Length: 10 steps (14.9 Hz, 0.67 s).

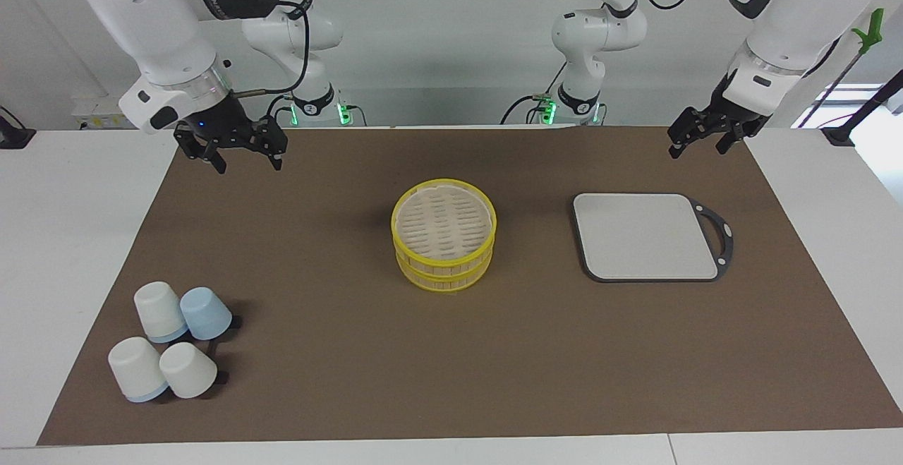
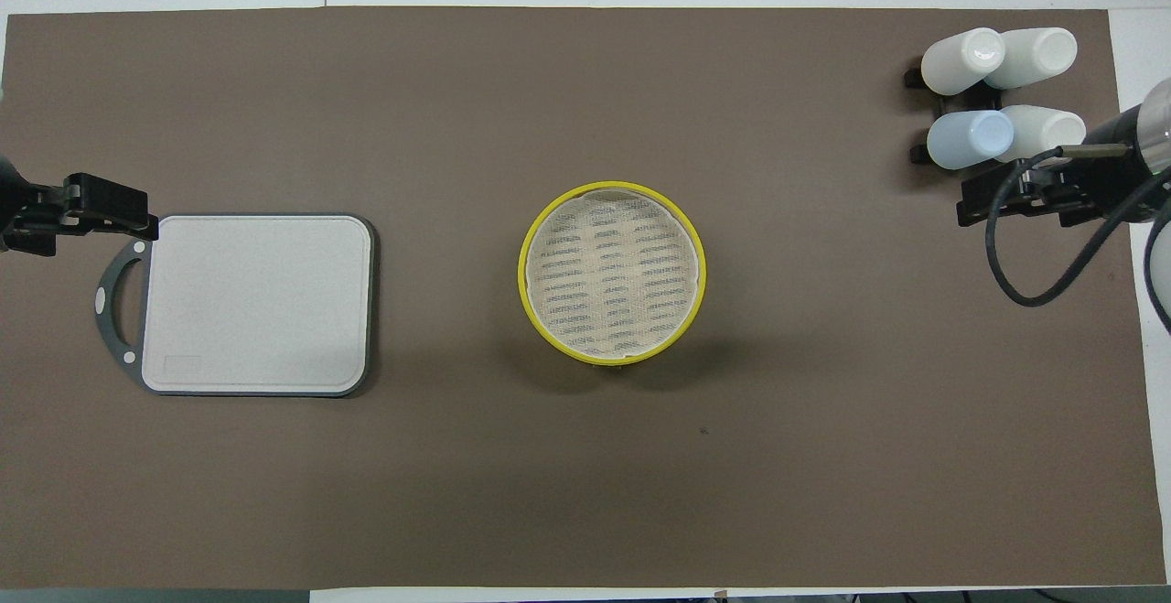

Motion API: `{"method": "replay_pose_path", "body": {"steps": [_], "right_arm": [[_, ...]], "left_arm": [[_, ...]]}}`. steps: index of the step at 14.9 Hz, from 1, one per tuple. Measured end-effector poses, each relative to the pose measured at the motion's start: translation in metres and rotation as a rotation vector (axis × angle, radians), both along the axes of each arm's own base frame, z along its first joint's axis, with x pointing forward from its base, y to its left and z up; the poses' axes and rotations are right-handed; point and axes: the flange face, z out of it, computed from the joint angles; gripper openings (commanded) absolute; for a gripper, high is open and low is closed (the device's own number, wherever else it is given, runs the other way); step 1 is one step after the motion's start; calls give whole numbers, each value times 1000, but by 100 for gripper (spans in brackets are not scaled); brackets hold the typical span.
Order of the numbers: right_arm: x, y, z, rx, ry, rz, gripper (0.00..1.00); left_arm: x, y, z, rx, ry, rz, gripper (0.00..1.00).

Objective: Place bun in steamer

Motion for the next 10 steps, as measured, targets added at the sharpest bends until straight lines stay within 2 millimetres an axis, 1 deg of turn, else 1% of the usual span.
{"method": "replay_pose_path", "body": {"steps": [2, 5, 10], "right_arm": [[-2, -8, 3, 0, -7, -14, 100], [-6, -28, 13, -1, -24, -51, 100], [-16, -36, 17, -1, 4, -65, 100]], "left_arm": [[0, 2, 0, 0, 0, 4, 100], [0, 3, -1, 0, 2, 6, 100], [0, 3, -1, 0, 2, 6, 100]]}}
